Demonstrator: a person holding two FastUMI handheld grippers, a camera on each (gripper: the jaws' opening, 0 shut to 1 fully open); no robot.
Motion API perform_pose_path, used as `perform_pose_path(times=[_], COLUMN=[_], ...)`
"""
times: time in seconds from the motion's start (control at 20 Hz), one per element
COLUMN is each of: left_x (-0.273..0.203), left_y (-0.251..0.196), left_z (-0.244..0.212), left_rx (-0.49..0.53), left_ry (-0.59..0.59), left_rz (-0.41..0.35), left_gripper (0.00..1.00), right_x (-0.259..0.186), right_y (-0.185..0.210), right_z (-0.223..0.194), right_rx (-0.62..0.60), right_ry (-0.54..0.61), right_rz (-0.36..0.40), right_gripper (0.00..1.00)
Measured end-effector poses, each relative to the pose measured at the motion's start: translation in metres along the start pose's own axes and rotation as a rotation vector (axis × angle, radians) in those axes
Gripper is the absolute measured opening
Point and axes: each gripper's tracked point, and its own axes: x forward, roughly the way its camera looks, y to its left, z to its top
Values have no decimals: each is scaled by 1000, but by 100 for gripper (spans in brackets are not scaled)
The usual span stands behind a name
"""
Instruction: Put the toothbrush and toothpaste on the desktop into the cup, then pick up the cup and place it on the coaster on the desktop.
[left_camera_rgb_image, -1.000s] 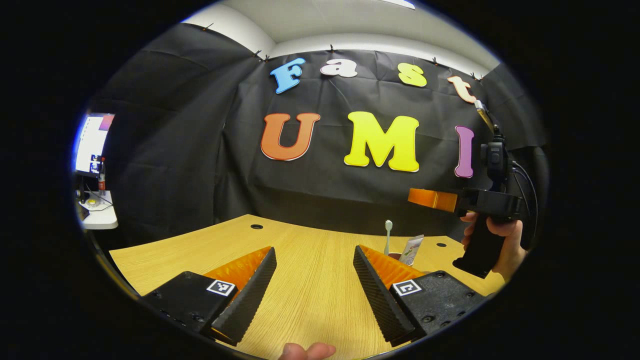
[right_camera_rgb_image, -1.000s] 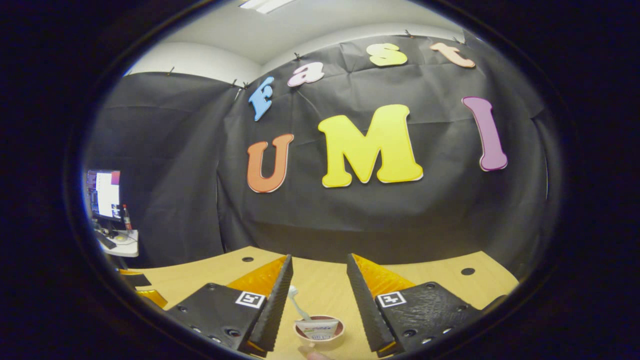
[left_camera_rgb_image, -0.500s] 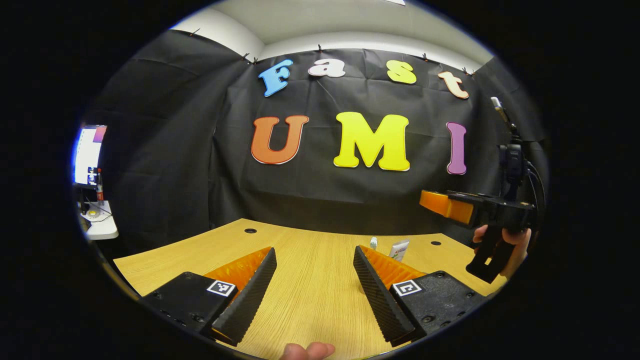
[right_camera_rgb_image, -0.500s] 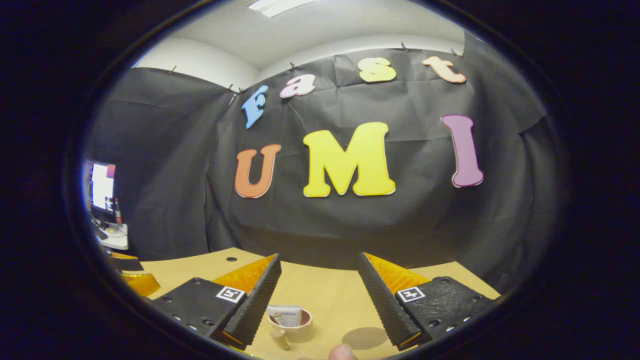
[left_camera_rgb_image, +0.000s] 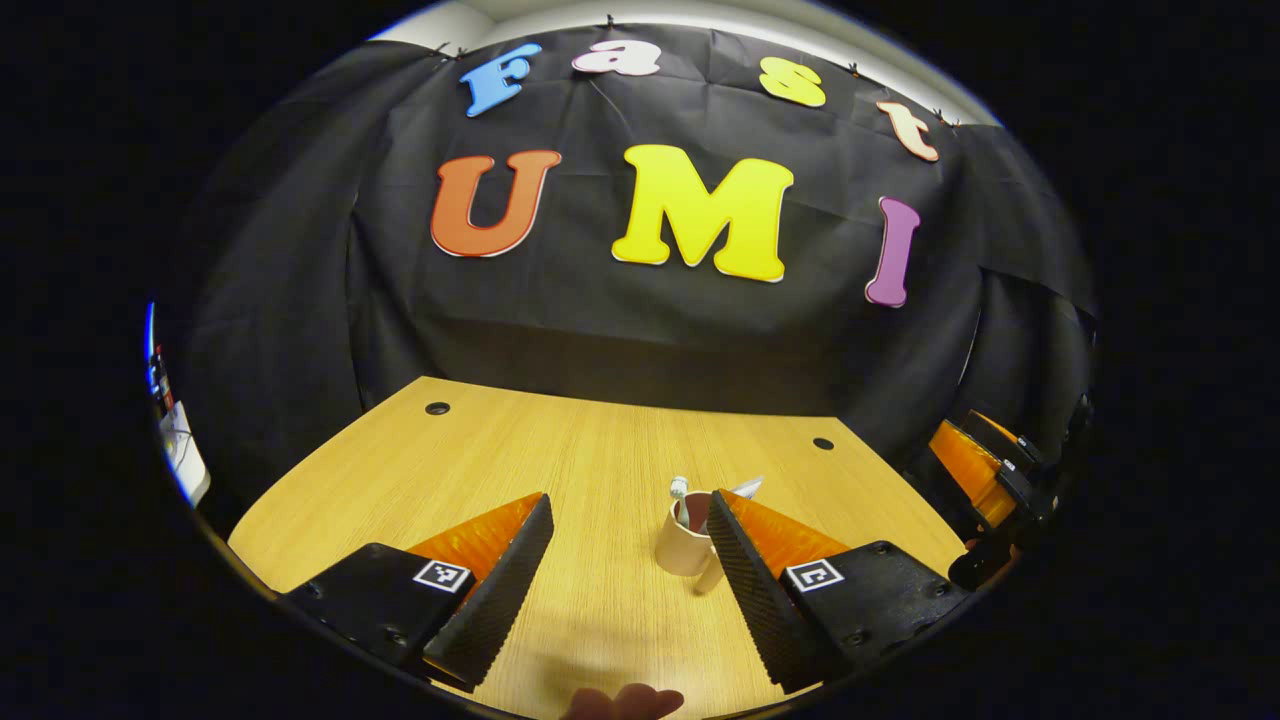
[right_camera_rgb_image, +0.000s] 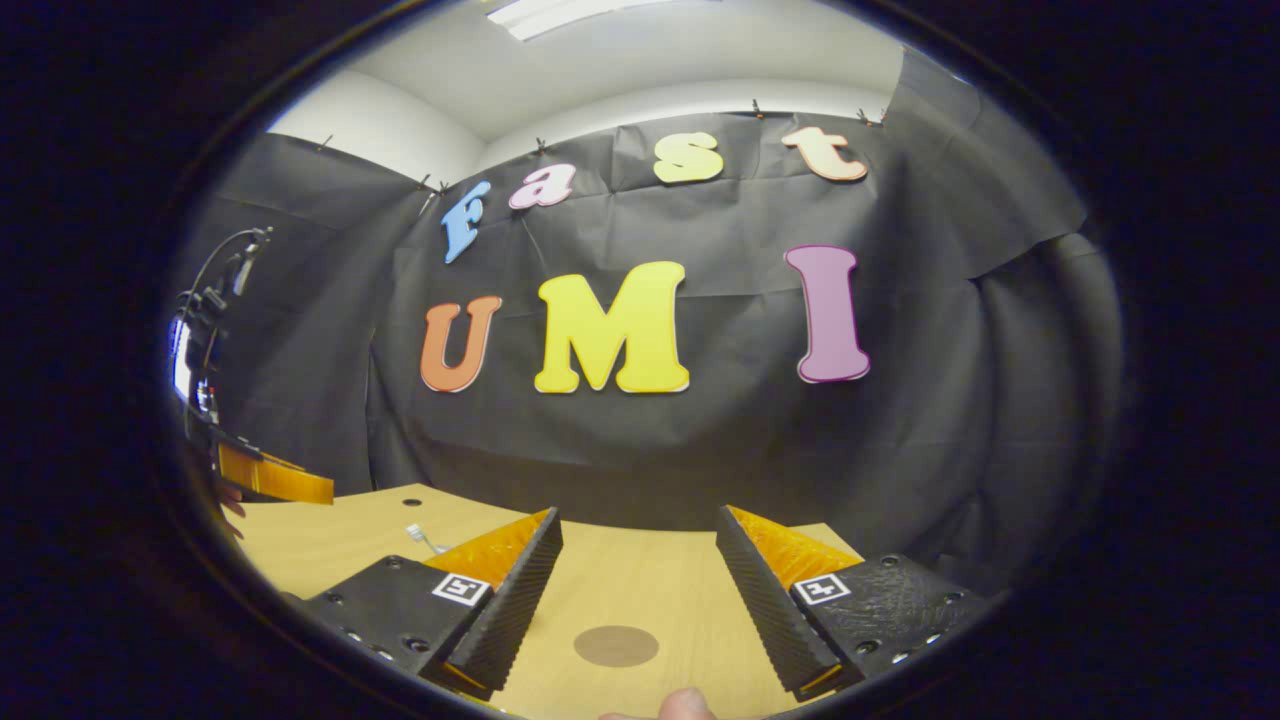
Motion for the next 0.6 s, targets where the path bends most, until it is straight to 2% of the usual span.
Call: perform_pose_path(times=[0.2, 0.3, 0.45, 0.5, 0.6], left_x=[26, 25, 31, 37, 49], left_y=[-30, -42, -68, -76, -84], left_z=[-2, -6, -34, -41, -55], left_rx=[-30, -49, -37, -31, -11], left_ry=[196, 318, 527, 576, 658], left_rz=[-78, -109, -145, -148, -124], left_gripper=[98, 98, 98, 99, 98], right_x=[-34, -47, -64, -68, -78], right_y=[-45, -64, -85, -91, -99], right_z=[1, -10, -15, -16, -17], right_rx=[53, 63, 76, 84, 107], right_ry=[-24, 0, -1, -2, -2], right_rz=[-61, -83, -108, -121, -135], right_gripper=[96, 92, 91, 94, 92])
